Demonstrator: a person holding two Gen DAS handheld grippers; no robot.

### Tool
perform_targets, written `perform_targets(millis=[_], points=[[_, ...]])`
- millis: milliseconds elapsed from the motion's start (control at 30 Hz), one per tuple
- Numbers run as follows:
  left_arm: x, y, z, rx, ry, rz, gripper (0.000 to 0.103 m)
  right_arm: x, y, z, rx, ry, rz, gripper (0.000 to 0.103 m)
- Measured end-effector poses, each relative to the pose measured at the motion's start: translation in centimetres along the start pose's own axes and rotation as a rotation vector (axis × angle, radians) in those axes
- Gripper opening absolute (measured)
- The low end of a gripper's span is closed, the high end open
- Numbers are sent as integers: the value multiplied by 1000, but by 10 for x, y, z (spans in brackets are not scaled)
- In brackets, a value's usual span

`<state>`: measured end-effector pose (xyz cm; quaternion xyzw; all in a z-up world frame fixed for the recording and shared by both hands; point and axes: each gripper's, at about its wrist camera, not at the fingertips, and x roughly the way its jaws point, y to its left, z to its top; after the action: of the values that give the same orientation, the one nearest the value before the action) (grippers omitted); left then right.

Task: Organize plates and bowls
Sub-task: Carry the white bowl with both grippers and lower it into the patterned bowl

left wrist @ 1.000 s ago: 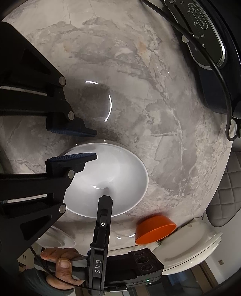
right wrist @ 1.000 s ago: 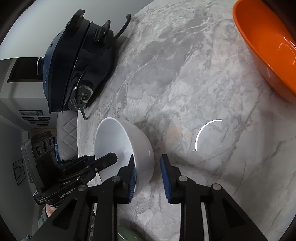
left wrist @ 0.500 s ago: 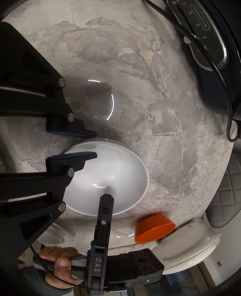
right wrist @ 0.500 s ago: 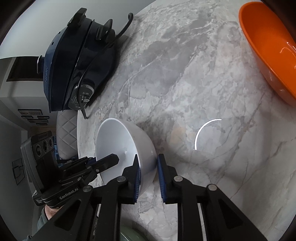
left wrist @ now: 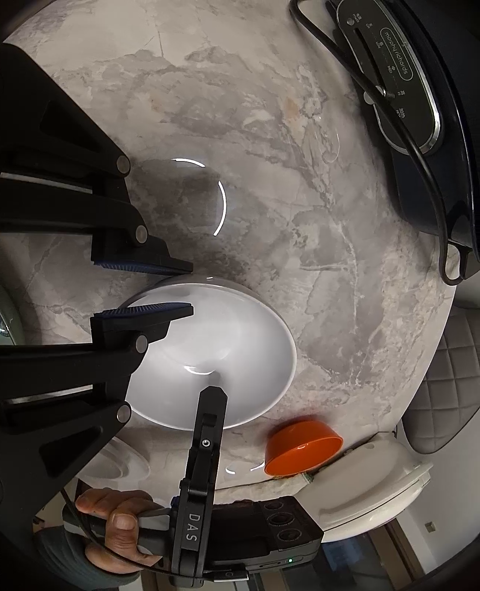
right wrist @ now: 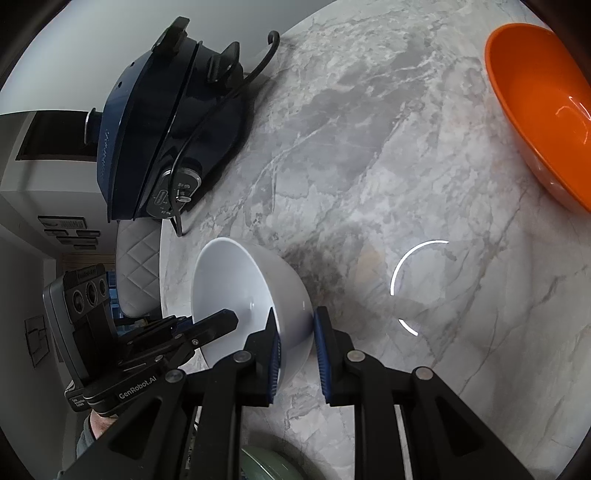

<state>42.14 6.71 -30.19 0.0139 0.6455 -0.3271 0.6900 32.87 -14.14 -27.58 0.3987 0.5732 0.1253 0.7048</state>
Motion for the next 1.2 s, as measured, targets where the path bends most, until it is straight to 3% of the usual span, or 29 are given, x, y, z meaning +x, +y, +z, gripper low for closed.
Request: perform_targets(millis=[533,867,1200], points=[[-48,-4,-44,-20,-56,-6,14,-13,27,-26,-55,-5,12,20],[-88,4,-111,-61,-88,-19,14,-13,55,-69,-106,37,27,20],[-102,12,-181,-102,-71,-50,14,-6,66,-120,-119,93,23,20]])
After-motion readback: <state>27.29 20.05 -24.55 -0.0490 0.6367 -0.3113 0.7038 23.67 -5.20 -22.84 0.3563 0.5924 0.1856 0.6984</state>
